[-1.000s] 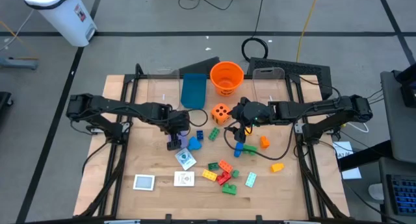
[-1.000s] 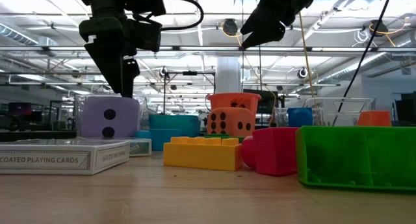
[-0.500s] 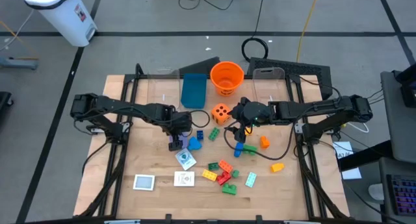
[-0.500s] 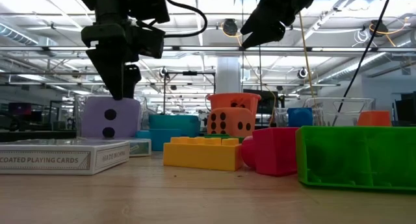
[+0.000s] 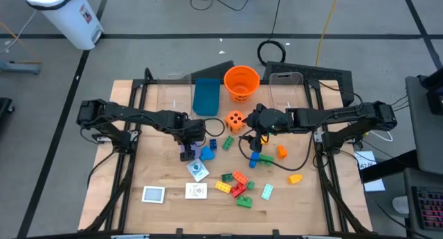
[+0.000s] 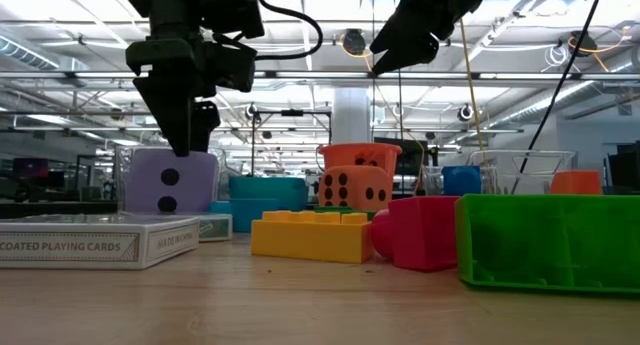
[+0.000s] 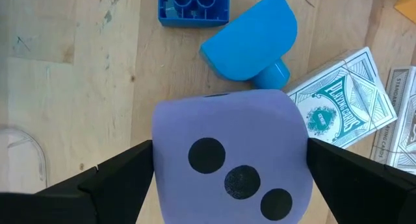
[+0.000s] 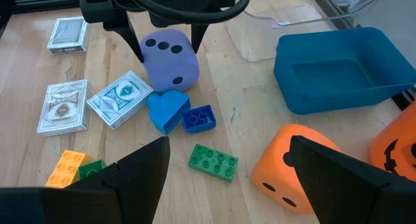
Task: Pick & Place Toys
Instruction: Put the violet dice into the left transparent bin
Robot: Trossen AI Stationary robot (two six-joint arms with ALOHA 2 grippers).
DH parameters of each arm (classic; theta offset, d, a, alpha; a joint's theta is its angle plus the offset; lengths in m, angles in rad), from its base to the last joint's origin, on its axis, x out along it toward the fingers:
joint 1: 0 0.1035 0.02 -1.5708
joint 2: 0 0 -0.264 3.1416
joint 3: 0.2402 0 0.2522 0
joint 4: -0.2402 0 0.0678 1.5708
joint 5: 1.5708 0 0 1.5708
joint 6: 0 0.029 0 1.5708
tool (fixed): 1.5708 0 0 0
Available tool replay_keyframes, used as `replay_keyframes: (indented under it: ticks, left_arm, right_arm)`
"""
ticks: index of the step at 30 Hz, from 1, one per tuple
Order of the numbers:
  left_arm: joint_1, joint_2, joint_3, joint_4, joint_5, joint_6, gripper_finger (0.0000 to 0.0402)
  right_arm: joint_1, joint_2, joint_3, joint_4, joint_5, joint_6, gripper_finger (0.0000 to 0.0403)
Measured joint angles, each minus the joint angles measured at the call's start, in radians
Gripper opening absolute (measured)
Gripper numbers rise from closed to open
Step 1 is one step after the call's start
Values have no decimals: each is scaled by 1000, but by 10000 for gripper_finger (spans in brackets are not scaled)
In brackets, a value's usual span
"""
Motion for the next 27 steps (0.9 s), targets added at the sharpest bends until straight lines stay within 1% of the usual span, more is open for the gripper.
replay_keyframes:
  ticks: [11, 13, 18, 20, 23, 27]
  left_arm:
    - [-1, 1, -2, 1, -13, 0, 393]
    - [-1, 1, -2, 0, -14, 0, 377]
    - [0, 1, -2, 1, -16, -3, 316]
    - [0, 0, -2, 1, -10, -4, 299]
    - [-2, 0, -1, 1, -6, -5, 287]
    - [-2, 0, -1, 1, -5, -6, 289]
  right_arm:
    - [0, 0, 0, 0, 0, -8, 309]
    - [0, 0, 0, 0, 0, -8, 309]
    - [0, 0, 0, 0, 0, -8, 309]
    - [0, 0, 0, 0, 0, -8, 309]
    - [0, 0, 0, 0, 0, -8, 309]
    - [0, 0, 0, 0, 0, -8, 309]
